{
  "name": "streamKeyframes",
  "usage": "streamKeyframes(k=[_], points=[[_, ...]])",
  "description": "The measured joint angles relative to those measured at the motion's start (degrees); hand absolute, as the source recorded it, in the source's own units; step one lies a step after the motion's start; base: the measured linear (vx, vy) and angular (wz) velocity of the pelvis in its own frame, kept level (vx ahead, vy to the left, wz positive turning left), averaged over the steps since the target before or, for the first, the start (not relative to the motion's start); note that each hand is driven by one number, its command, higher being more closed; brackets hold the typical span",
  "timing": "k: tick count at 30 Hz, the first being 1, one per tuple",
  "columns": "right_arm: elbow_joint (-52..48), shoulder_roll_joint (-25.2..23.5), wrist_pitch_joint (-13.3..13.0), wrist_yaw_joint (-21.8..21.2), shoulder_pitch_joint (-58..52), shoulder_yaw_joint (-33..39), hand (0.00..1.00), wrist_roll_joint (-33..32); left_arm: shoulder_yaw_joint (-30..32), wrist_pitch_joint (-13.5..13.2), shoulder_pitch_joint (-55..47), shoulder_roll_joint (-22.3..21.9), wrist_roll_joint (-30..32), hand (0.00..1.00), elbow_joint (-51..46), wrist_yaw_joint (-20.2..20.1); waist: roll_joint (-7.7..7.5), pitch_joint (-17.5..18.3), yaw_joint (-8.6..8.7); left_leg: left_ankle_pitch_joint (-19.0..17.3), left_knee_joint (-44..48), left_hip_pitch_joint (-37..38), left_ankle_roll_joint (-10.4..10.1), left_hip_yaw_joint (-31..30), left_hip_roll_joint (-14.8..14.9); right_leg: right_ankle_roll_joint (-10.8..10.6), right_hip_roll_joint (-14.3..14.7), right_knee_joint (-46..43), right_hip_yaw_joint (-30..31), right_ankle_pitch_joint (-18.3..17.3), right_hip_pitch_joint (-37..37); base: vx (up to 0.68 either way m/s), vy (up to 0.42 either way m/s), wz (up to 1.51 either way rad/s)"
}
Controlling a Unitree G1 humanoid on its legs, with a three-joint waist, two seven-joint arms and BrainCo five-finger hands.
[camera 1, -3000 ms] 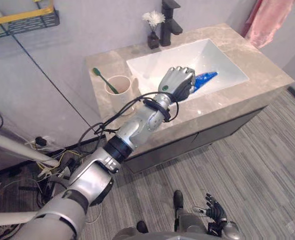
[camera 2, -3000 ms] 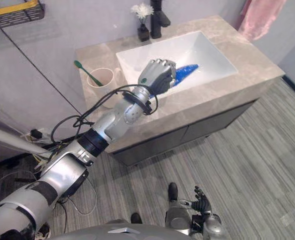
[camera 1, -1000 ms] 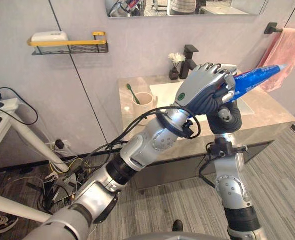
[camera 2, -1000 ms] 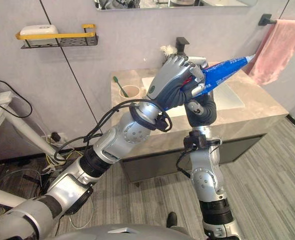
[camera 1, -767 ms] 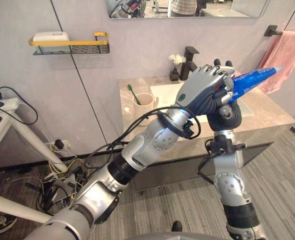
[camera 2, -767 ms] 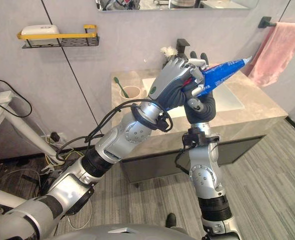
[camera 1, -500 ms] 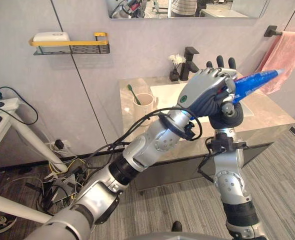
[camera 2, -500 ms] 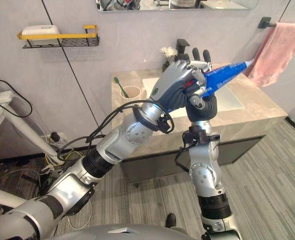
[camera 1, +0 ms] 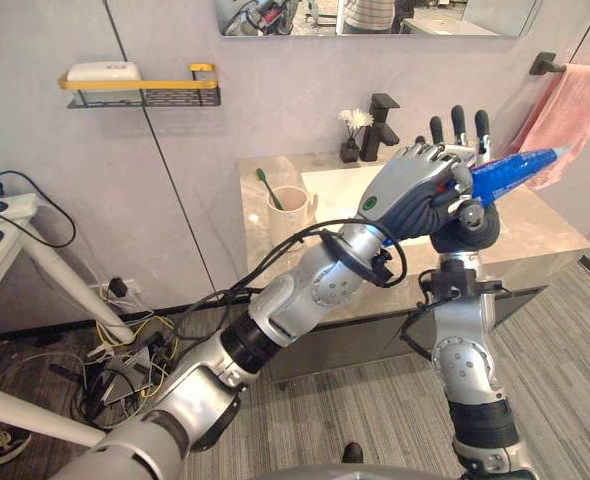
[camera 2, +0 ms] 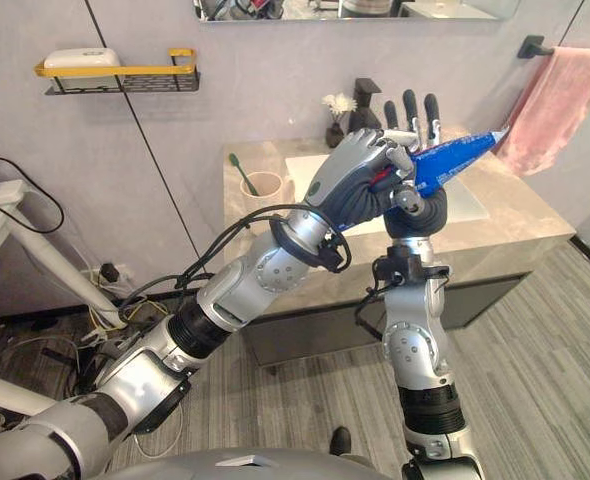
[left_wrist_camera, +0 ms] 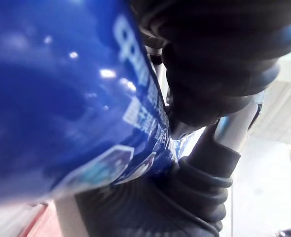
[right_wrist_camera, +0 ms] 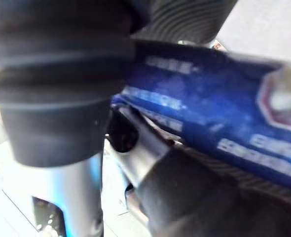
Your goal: Organize washtable
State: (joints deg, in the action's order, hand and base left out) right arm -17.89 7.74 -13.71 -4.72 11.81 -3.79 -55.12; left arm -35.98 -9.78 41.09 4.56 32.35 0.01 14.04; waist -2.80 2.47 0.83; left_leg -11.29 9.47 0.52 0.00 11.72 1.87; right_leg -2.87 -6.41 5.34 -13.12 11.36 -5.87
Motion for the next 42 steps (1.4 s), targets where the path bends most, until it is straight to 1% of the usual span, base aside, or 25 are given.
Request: streamKeyframes(k=[4, 6, 8, 9, 12, 28, 34, 37, 40, 41, 42], points=[[-0.01, -0.11, -0.15, 0.46, 0.06, 1.47, 0.00, 0.00, 0.00, -0.17, -0.91, 0.06, -0.48, 1.00, 0.00, -0.06, -0.07, -0.04, -0.02, 0.00, 0.00, -0.01, 0.00, 0.00, 0.00, 0.00, 0.04, 0.00, 0.00, 0.00, 0.00, 0.00, 0.000, 0.00], [-0.04, -0.45, -1.24, 0.95, 0.67, 2.99, 0.00, 0.00, 0.00, -0.43, -0.93, 0.25, -0.51, 1.00, 0.00, -0.10, -0.13, -0.07, -0.02, 0.00, 0.00, -0.01, 0.00, 0.02, -0.01, 0.00, 0.06, 0.00, 0.01, 0.00, 0.00, 0.00, 0.000, 0.00], [-0.13, -0.85, -1.37, 1.04, 1.38, 4.08, 0.00, 0.00, 0.00, -0.73, -0.93, 0.25, -0.51, 1.00, -0.01, -0.13, -0.22, -0.13, 0.04, 0.00, 0.00, -0.01, 0.00, 0.04, -0.01, 0.00, 0.06, 0.00, 0.03, 0.00, 0.00, 0.00, 0.000, 0.00], [-0.16, -0.96, -1.85, 1.18, 1.66, 4.25, 1.00, 0.00, 0.00, -1.05, -0.93, 0.25, -0.52, 1.00, -0.01, -0.22, -0.27, -0.16, 0.05, 0.00, 0.00, -0.01, 0.00, 0.04, 0.00, 0.00, 0.07, 0.00, 0.03, 0.00, 0.00, 0.00, 0.000, 0.00], [-0.17, -1.16, -2.26, 1.36, 1.74, 4.24, 1.00, 0.00, 0.00, -1.32, -0.93, 0.25, -0.54, 1.00, -0.02, -0.60, -0.28, -0.17, 0.03, 0.00, 0.00, -0.01, 0.00, 0.04, -0.02, 0.00, 0.07, 0.00, 0.03, 0.00, 0.00, 0.00, 0.000, 0.00], [0.13, -2.08, -2.23, 1.45, 1.81, 3.63, 1.00, -0.07, -0.87, -1.46, -1.34, 0.40, -0.51, 1.00, -0.05, -0.99, -0.51, -0.33, 0.00, -0.01, 0.00, -0.05, 0.00, 0.06, -0.02, 0.00, 0.04, 0.01, 0.02, 0.00, -0.02, 0.00, 0.000, 0.00], [0.79, -2.05, -2.20, 1.44, 1.81, 3.37, 1.00, -0.07, -0.99, -0.94, -1.35, 0.53, -0.50, 1.00, -0.05, -1.03, -0.50, -0.36, 0.03, -0.01, 0.02, -0.04, 0.00, 0.04, -0.01, 0.00, -0.05, 0.02, 0.00, 0.00, -0.02, 0.00, 0.000, 0.00], [1.80, -2.05, -2.41, 1.43, 1.87, 3.18, 1.00, -0.07, -1.13, -0.05, -1.36, 0.64, -0.48, 1.00, -0.02, -1.28, -0.51, -0.38, 0.04, -0.01, 0.03, -0.04, 0.00, 0.03, -0.01, 0.00, -0.06, 0.02, -0.02, 0.00, -0.02, 0.00, 0.000, 0.00], [2.19, -2.06, -2.43, 1.58, 1.86, 2.97, 1.00, -0.07, -1.17, 0.23, -1.57, 0.78, -0.48, 1.00, -0.02, -1.33, -0.49, -0.47, 0.03, -0.01, 0.03, -0.05, 0.00, -0.03, -0.01, 0.01, -0.07, 0.03, -0.07, -0.01, -0.02, 0.00, 0.000, 0.00], [2.19, -2.05, -2.45, 1.64, 1.86, 2.94, 1.00, -0.07, -1.17, 0.25, -1.57, 0.78, -0.48, 0.00, -0.02, -1.33, -0.49, -0.47, 0.03, -0.01, 0.03, -0.05, 0.00, -0.04, -0.01, 0.01, -0.07, 0.03, -0.08, -0.01, -0.02, 0.00, 0.000, 0.00], [2.19, -2.05, -2.47, 1.68, 1.86, 2.93, 1.00, -0.06, -1.17, 0.27, -1.57, 0.78, -0.48, 0.00, -0.03, -1.33, -0.49, -0.47, 0.04, -0.01, 0.03, -0.05, 0.00, -0.04, -0.01, 0.01, -0.07, 0.03, -0.08, -0.01, -0.02, 0.00, 0.000, 0.00]])
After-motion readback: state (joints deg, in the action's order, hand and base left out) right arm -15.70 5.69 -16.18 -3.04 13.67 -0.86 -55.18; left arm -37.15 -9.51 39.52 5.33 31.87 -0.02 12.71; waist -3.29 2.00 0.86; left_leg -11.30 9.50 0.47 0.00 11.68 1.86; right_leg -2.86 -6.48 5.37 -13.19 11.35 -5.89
